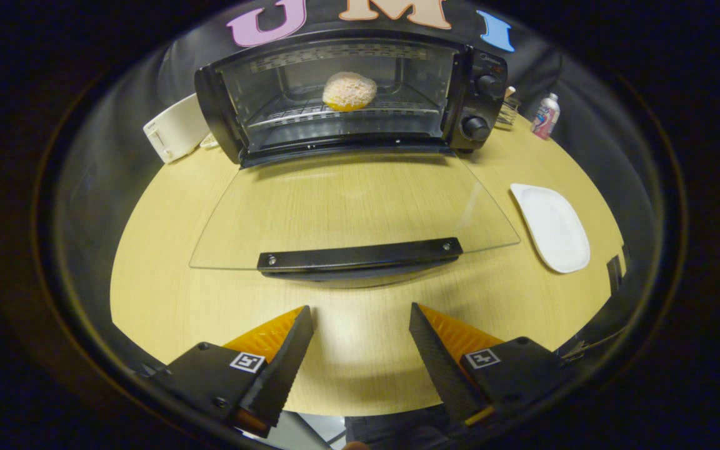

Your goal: Open the toaster oven, put the food inside, and close the toaster oven door.

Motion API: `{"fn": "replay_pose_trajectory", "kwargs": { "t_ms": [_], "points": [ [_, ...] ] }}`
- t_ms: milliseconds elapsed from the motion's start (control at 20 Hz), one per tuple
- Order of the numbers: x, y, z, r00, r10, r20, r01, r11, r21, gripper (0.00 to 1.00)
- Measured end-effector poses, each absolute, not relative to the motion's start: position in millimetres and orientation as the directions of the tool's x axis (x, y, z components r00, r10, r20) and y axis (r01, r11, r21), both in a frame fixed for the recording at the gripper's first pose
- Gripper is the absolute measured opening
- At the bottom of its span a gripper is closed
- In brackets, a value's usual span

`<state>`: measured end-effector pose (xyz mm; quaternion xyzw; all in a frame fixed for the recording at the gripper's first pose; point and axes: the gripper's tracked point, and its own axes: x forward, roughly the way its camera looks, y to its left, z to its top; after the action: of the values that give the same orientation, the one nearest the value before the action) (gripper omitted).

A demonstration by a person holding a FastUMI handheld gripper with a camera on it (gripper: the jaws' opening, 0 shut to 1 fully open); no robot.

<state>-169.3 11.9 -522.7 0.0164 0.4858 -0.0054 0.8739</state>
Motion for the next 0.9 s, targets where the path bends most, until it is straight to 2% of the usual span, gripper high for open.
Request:
{"fn": "replay_pose_trajectory", "kwargs": {
  "t_ms": [650, 900],
  "points": [
    [-151.8, 19.0, -516.0, 0.539, 0.009, -0.842, 0.022, 0.999, 0.025, 1.0],
    [-150.6, 18.9, -500.6, 0.577, 0.013, -0.816, 0.018, 0.999, 0.028, 1.0]
  ]
}}
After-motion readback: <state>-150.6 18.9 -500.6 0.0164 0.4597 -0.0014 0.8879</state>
